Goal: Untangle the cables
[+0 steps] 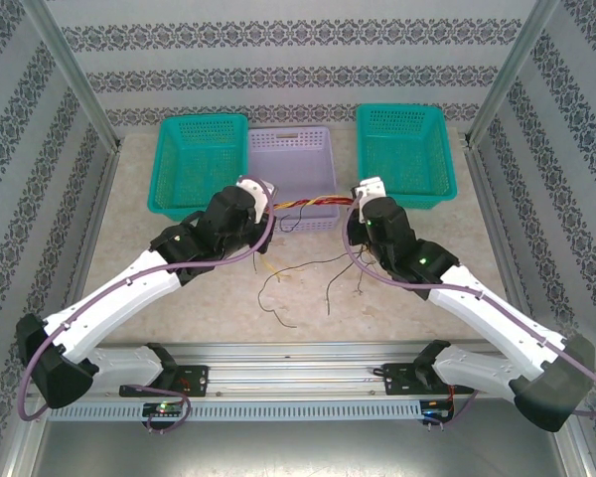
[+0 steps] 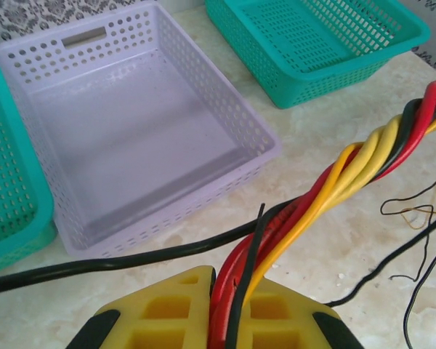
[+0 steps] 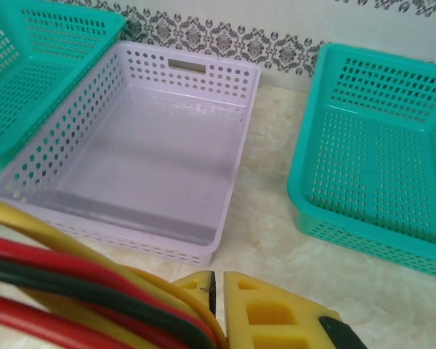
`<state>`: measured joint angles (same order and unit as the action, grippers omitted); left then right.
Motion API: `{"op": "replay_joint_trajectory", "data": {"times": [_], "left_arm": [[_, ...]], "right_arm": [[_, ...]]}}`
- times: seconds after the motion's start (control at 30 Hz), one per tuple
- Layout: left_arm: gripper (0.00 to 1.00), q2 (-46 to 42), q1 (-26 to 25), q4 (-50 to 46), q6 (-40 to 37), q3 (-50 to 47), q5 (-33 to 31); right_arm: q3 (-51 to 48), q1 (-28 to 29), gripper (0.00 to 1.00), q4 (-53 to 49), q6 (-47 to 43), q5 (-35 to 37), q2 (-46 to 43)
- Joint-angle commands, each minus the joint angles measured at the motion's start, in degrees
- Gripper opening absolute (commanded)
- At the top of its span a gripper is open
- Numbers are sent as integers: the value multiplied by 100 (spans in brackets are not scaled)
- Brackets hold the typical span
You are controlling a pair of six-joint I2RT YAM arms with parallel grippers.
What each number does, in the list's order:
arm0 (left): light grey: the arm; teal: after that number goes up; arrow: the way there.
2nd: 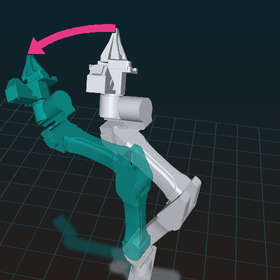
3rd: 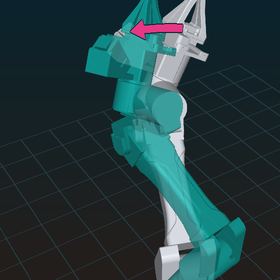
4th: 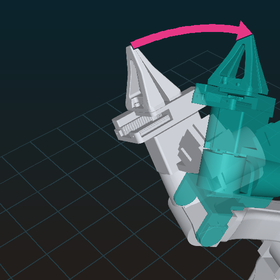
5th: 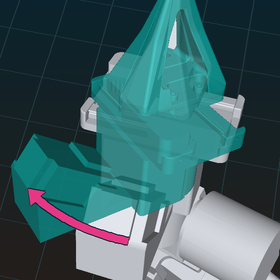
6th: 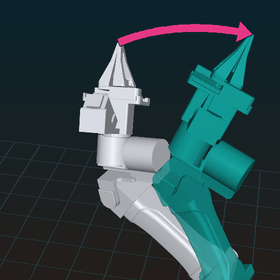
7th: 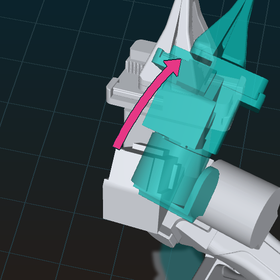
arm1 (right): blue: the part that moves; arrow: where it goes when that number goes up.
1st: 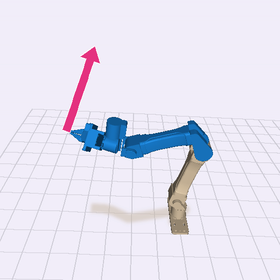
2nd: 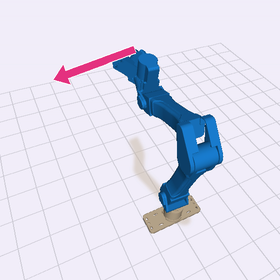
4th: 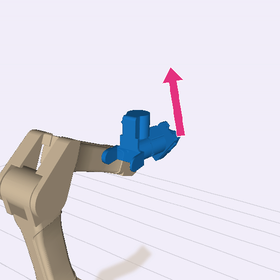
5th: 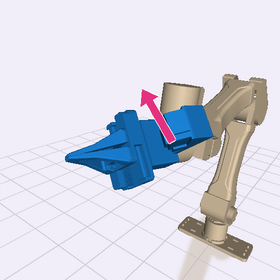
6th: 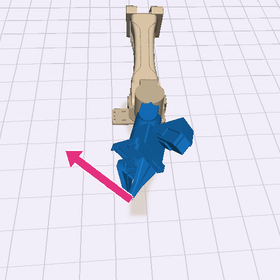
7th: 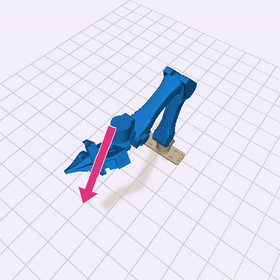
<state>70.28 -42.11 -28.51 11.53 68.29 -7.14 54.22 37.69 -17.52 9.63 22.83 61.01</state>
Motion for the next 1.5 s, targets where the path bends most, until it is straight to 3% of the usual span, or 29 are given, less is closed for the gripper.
{"op": "replay_joint_trajectory", "data": {"times": [0.0,0.2,0.5,0.6,0.77,0.87,1.17,1.23,1.37,1.47], "left_arm": [[0,-188,326,-1536,-58,43,-2064],[0,-277,326,-1209,-325,-75,-1467],[0,-373,325,-1173,-582,-108,-1722],[0,-367,326,-1130,-482,-166,-1535],[0,-375,326,-995,-136,-230,-930],[0,-375,326,-981,77,-194,-704],[0,-407,326,-876,519,-217,-283],[0,-443,322,-809,590,-267,-150],[0,-470,326,-620,715,-343,115],[0,-498,326,-440,787,-456,250]], "right_arm": [[220,-861,0,-852,451,1734,-98],[279,-1347,0,-872,836,419,-194],[885,-1502,8,-1661,474,780,231],[926,-1515,11,-1658,552,77,312],[912,-1379,38,-1515,539,-1344,241],[948,-1390,48,-1529,576,-1932,183],[992,-1500,66,-1861,701,-1835,-151],[926,-1510,68,-1785,915,-2390,-298],[308,-1390,71,-820,2061,-4272,-489],[-163,-860,72,28,2634,-4628,-504]]}}
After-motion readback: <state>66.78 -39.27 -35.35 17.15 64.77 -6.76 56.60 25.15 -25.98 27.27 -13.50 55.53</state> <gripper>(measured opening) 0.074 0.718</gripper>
